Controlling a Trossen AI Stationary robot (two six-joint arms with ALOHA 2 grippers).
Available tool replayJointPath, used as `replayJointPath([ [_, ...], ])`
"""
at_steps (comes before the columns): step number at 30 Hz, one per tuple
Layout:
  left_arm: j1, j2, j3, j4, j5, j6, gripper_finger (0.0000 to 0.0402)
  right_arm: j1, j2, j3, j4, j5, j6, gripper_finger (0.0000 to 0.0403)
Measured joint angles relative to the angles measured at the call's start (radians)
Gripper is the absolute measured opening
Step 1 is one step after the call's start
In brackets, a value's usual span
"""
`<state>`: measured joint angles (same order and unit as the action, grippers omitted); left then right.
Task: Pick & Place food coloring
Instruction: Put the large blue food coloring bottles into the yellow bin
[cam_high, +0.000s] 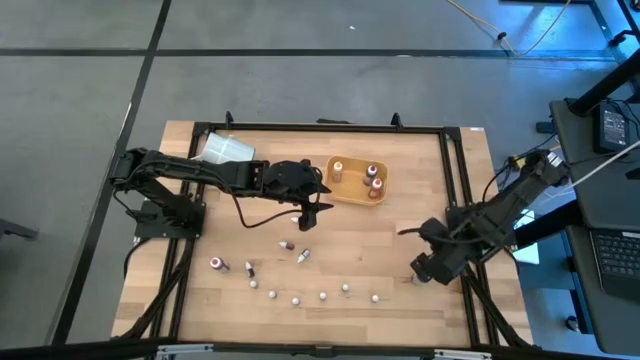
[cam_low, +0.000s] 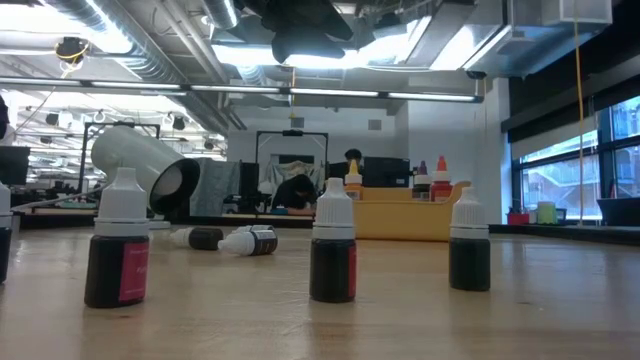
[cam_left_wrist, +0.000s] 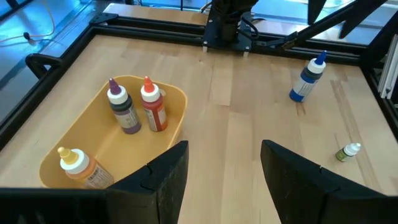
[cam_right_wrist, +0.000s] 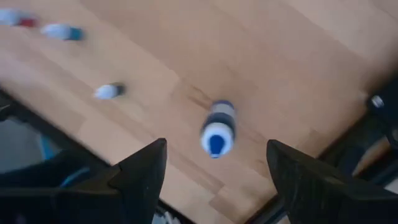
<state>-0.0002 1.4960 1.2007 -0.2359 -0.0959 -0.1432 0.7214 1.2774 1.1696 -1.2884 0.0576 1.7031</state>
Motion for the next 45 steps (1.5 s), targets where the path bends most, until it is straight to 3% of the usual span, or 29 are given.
replayJointPath([
  [11,0.0,0.0,0.0,0.0,-0.001,0.0,0.0194,0.031,0.0,-0.168,0.208,-0.039,0.047,0.0275],
  [14,0.0,0.0,0.0,0.0,-0.001,0.0,0.0194,0.031,0.016,-0.208,0.235,-0.09,0.049,0.0275],
  [23,0.0,0.0,0.0,0.0,-0.001,0.0,0.0194,0.031,0.114,-0.23,0.272,-0.112,-0.004,0.0273],
  [27,0.0,0.0,0.0,0.0,-0.019,0.0,0.0194,0.031,0.14,-0.23,0.282,-0.112,-0.007,0.0245],
  [37,0.0,0.0,0.0,0.0,-0.071,0.0,0.0195,0.031,0.141,-0.227,0.279,-0.113,-0.014,0.0125],
  [45,0.0,0.0,0.0,0.0,-0.071,0.0,0.0196,0.031,0.143,-0.213,0.267,-0.113,-0.025,0.0124],
])
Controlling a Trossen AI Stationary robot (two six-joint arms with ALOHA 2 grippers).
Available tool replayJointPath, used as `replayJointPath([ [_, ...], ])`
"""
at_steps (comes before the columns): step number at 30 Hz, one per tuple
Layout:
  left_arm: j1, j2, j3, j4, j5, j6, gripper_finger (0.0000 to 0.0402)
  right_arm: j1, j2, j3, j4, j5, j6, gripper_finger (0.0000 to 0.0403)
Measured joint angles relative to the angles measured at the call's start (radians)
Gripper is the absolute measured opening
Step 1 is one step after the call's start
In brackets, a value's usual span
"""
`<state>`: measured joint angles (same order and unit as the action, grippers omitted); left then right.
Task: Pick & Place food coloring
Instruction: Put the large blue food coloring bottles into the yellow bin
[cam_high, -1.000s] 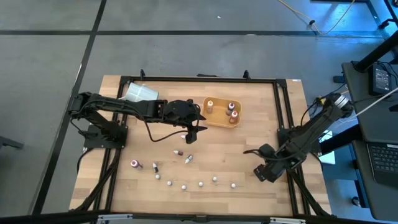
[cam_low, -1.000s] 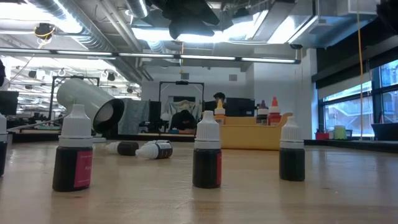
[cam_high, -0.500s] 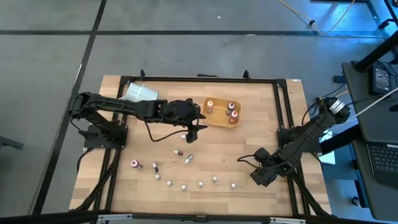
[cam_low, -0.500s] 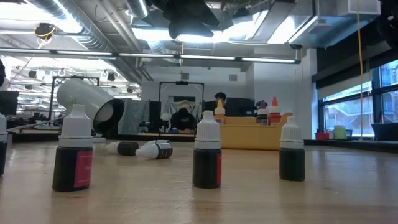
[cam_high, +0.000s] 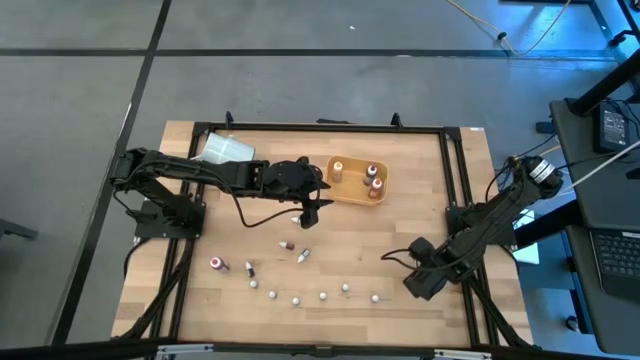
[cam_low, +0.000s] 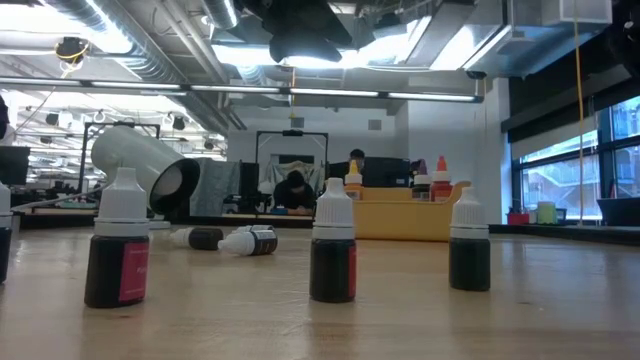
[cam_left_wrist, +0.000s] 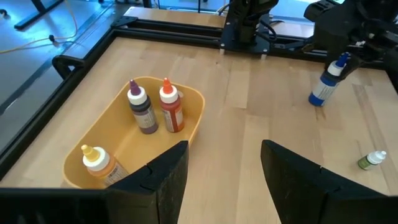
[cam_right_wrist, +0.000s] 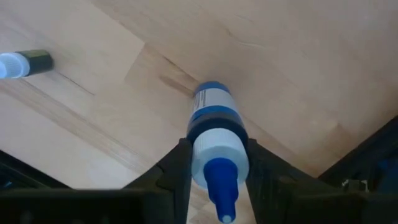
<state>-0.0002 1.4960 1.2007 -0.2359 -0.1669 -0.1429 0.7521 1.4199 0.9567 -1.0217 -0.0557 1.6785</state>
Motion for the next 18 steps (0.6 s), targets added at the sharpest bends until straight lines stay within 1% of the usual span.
replayJointPath([
  [3,0.0,0.0,0.0,0.0,0.0,0.0,0.0196,-0.001,-0.01,0.054,-0.025,0.001,-0.035,0.0124],
  [6,0.0,0.0,0.0,0.0,0.001,0.0,0.0196,-0.023,-0.008,0.137,-0.114,0.014,-0.082,0.0124],
  [9,0.0,0.0,0.0,-0.001,0.002,0.0,0.0195,-0.074,-0.008,0.241,-0.207,0.07,-0.156,0.0124],
  [12,0.0,0.0,0.0,-0.011,0.005,0.0,0.0194,-0.143,-0.01,0.353,-0.332,0.139,-0.271,0.0124],
  [15,0.0,0.0,0.0,-0.012,0.015,-0.002,0.0194,-0.238,-0.009,0.456,-0.396,0.195,-0.422,0.0124],
  [18,0.0,0.0,0.0,-0.018,0.037,-0.003,0.0194,-0.35,-0.01,0.534,-0.426,0.236,-0.614,0.0124],
])
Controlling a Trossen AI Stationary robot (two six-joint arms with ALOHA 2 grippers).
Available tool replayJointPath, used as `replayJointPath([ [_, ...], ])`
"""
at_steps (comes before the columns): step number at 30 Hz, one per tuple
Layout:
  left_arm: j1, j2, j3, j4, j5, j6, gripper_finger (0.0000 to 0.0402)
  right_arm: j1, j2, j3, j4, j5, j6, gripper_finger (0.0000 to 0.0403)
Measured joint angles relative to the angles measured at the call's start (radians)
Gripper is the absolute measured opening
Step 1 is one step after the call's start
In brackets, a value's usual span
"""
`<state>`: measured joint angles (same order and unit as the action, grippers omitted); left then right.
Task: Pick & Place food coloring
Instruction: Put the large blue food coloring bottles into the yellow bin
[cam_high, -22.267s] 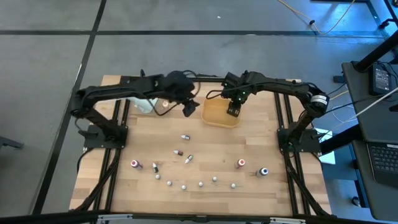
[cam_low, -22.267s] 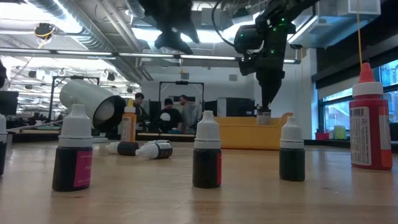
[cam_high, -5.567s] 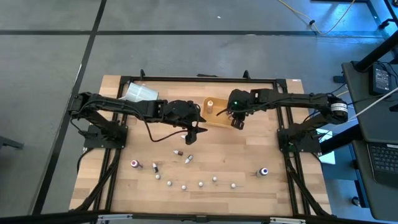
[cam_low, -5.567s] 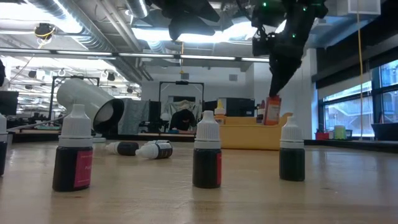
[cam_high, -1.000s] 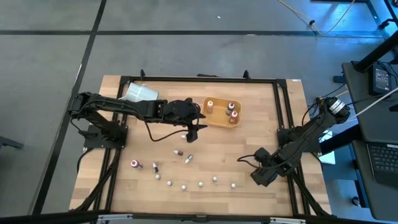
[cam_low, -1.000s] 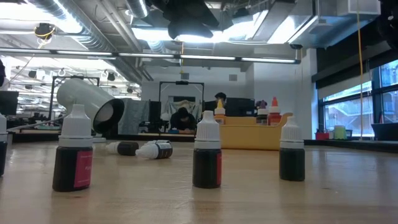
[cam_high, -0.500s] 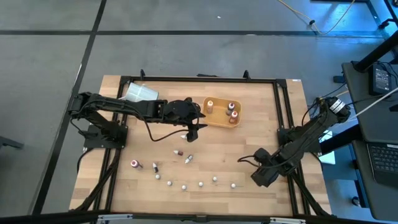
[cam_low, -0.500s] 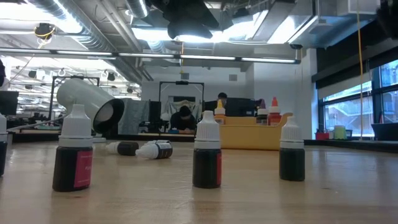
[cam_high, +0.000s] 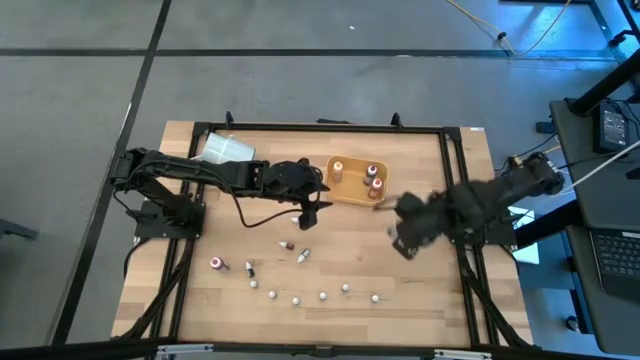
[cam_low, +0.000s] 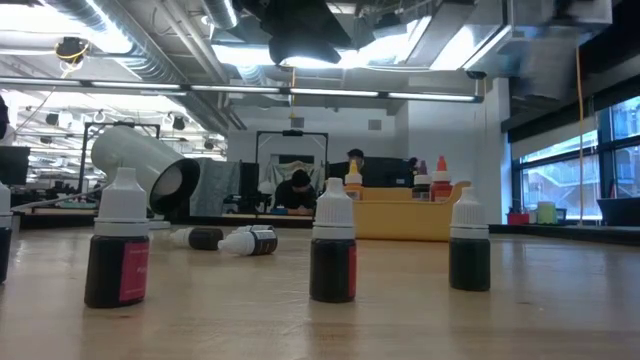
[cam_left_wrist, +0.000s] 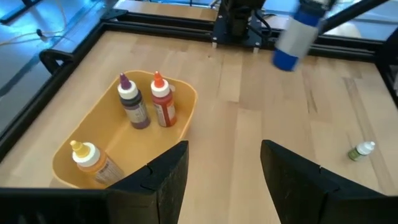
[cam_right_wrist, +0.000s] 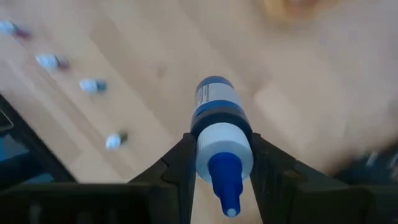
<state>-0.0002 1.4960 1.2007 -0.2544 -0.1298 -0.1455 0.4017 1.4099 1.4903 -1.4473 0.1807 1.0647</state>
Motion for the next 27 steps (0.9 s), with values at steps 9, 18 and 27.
replayJointPath([
  [9,-0.027,0.0,0.0,-0.001,-0.003,-0.216,0.0194,-0.351,0.002,0.096,0.087,0.021,-0.627,0.0124],
  [18,-0.198,0.0,0.0,0.172,-0.143,-0.192,0.0196,-0.608,0.081,0.146,0.232,-0.129,-1.055,0.0124],
  [27,-0.242,0.0,0.0,0.23,-0.172,-0.21,0.0196,-0.725,0.235,0.188,0.231,-0.182,-1.229,0.0125],
])
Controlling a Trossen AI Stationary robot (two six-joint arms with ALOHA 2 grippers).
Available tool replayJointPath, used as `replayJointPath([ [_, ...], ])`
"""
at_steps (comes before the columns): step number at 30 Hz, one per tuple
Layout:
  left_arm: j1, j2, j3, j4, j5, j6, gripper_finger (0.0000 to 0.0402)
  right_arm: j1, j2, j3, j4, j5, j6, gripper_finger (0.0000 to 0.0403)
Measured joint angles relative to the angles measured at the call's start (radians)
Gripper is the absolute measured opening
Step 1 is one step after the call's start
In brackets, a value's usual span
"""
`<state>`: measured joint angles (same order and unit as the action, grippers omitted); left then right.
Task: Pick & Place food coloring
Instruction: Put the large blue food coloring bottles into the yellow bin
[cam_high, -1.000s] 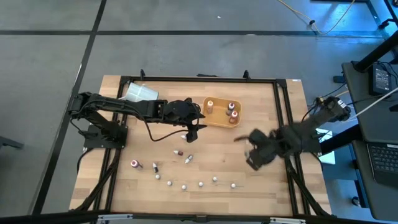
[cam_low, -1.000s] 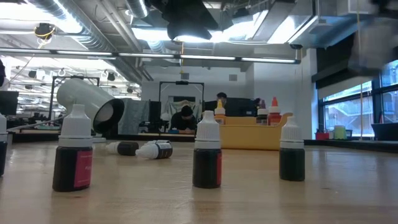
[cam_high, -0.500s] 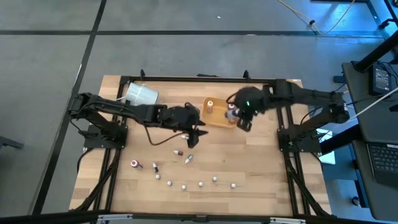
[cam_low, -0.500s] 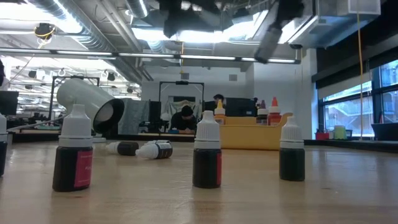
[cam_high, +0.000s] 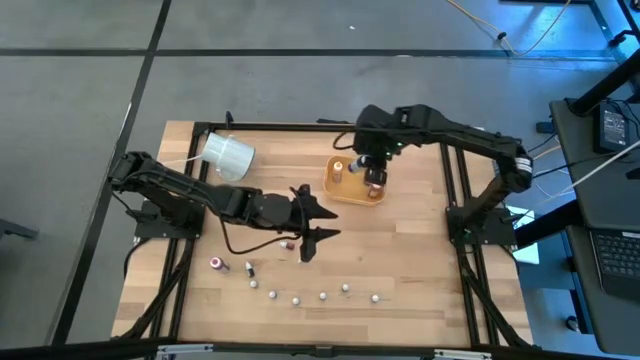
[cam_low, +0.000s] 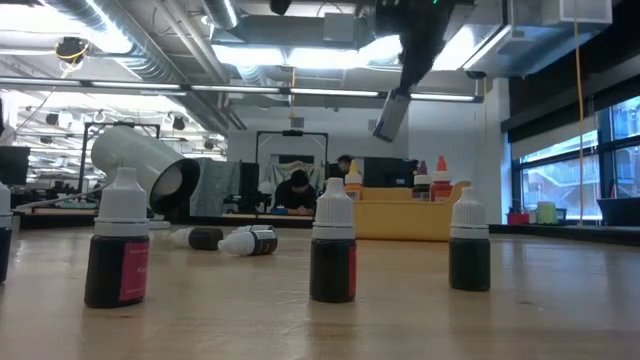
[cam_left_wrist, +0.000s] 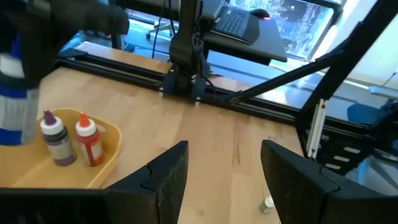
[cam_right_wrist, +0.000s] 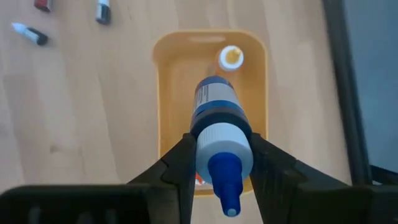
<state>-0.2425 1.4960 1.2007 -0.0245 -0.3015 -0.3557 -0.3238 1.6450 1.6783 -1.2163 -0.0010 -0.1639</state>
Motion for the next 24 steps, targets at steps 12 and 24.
replayJointPath([
  [12,0.01,0.0,0.0,-0.001,-0.029,0.01,0.0196,-0.042,0.211,0.0,-0.001,0.004,-0.105,0.0126],
  [24,0.016,0.0,0.0,-0.004,-0.026,0.01,0.0194,-0.042,0.331,0.0,0.011,0.062,-0.133,0.0126],
])
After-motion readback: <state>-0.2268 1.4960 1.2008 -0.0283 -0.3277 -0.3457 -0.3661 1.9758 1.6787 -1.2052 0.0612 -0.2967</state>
